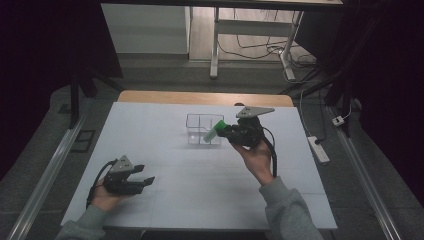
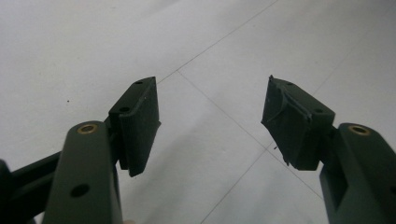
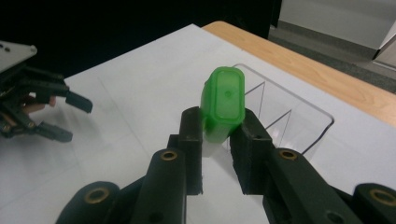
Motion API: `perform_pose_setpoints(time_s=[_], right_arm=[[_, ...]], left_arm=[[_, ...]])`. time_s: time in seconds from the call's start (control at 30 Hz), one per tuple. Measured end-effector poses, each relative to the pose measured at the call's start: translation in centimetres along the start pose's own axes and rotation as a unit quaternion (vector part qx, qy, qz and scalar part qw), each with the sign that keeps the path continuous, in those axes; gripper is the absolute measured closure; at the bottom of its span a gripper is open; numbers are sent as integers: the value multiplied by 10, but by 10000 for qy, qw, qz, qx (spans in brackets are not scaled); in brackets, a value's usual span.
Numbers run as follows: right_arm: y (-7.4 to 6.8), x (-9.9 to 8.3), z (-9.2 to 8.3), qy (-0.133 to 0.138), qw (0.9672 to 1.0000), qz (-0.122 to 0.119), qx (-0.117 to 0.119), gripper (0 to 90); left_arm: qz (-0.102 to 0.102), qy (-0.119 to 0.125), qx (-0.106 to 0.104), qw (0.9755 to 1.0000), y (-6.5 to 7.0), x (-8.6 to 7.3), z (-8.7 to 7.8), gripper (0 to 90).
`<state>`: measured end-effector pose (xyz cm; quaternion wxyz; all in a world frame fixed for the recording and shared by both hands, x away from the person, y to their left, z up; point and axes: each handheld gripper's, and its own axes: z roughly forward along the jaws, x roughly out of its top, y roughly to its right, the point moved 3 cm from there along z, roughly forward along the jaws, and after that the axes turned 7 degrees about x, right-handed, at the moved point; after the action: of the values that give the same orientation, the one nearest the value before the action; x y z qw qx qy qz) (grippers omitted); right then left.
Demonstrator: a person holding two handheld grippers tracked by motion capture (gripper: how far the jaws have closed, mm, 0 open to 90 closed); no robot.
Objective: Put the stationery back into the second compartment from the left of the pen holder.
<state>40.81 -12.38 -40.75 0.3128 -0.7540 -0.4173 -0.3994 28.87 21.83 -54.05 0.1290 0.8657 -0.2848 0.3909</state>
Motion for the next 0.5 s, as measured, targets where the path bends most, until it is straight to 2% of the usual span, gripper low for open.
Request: perform_pose_setpoints(time_s=[0.17, 0.5], right_arm=[[6, 13, 4, 15, 9999, -50, -132, 741], [30, 30, 18, 63, 9991, 172, -391, 741]], left_arm=[[0, -27, 5, 10000, 0, -1, 1, 345], [-2, -23, 12, 10000, -1, -1, 1, 336]])
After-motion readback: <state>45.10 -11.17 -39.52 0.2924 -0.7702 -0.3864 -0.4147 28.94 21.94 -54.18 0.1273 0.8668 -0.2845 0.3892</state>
